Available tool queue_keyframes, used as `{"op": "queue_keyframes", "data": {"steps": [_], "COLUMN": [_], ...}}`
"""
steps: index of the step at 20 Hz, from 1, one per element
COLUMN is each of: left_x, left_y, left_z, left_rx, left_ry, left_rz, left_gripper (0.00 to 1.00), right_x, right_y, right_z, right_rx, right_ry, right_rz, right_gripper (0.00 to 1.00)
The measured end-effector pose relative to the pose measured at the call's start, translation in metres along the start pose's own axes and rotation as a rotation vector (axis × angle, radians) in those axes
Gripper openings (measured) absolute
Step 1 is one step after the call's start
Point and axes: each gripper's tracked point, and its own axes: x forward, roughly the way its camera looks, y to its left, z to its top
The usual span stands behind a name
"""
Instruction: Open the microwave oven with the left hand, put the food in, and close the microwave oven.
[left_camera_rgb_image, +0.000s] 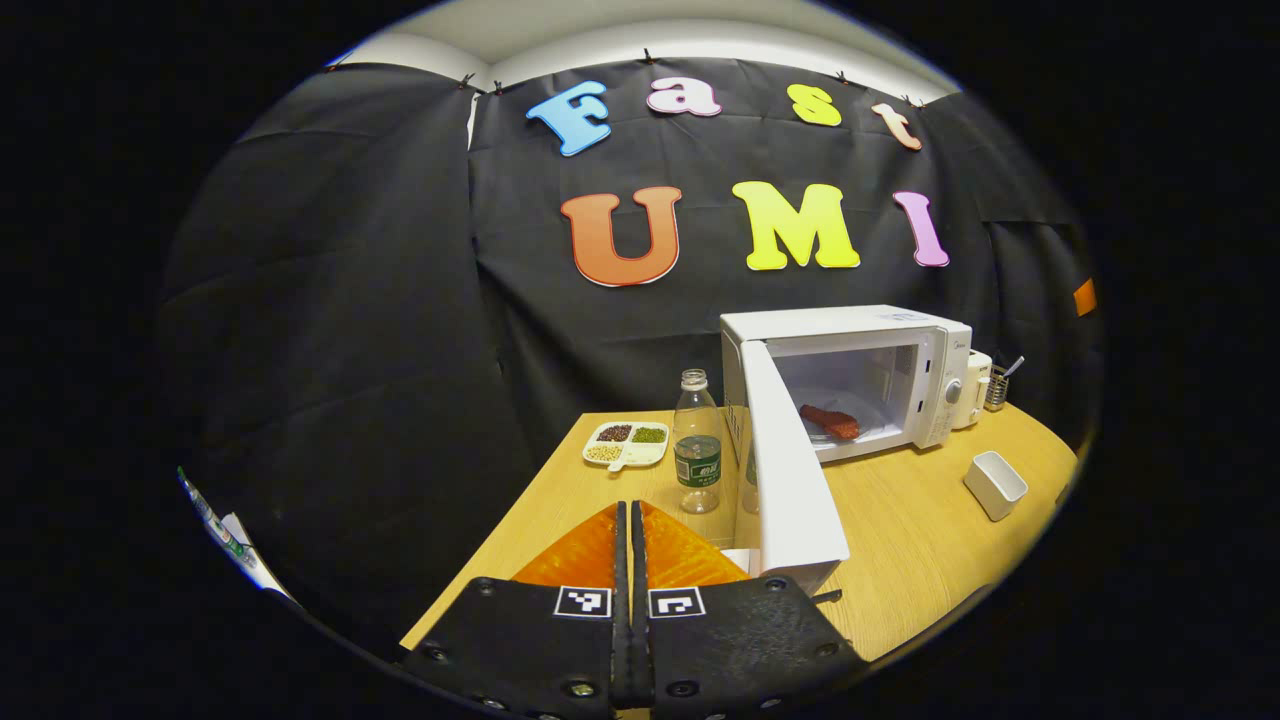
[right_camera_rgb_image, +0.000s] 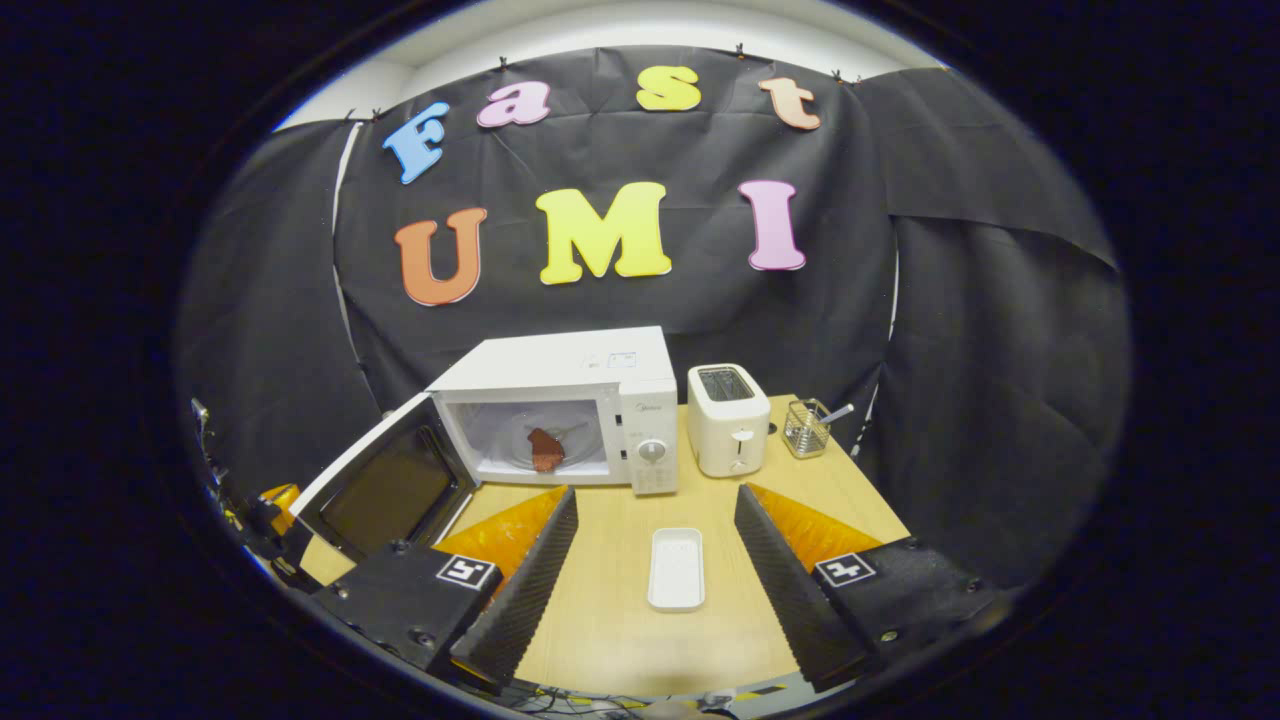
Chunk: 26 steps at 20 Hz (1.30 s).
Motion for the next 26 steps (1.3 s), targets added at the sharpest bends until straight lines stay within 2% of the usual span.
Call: {"op": "queue_keyframes", "data": {"steps": [1,6,12,19,26], "left_x": [0.001,0.000,-0.009,-0.003,0.029], "left_y": [0.002,-0.033,-0.113,-0.207,-0.287], "left_z": [0.002,0.002,0.000,0.005,0.020], "left_rx": [0.004,0.003,-0.016,0.008,0.008], "left_ry": [-0.007,0.000,0.015,0.016,0.005], "left_rz": [0.011,-0.058,-0.214,-0.320,-0.387], "left_gripper": [0.00,0.00,0.00,0.00,0.00], "right_x": [0.000,-0.001,0.002,0.007,0.014], "right_y": [-0.001,-0.005,-0.023,-0.069,-0.118], "right_z": [-0.002,-0.010,-0.016,-0.014,-0.004], "right_rx": [0.006,0.041,0.047,0.048,0.049], "right_ry": [0.009,0.039,0.065,0.091,0.092], "right_rz": [0.005,0.028,0.041,0.037,0.036], "right_gripper": [1.00,1.00,1.00,1.00,1.00]}}
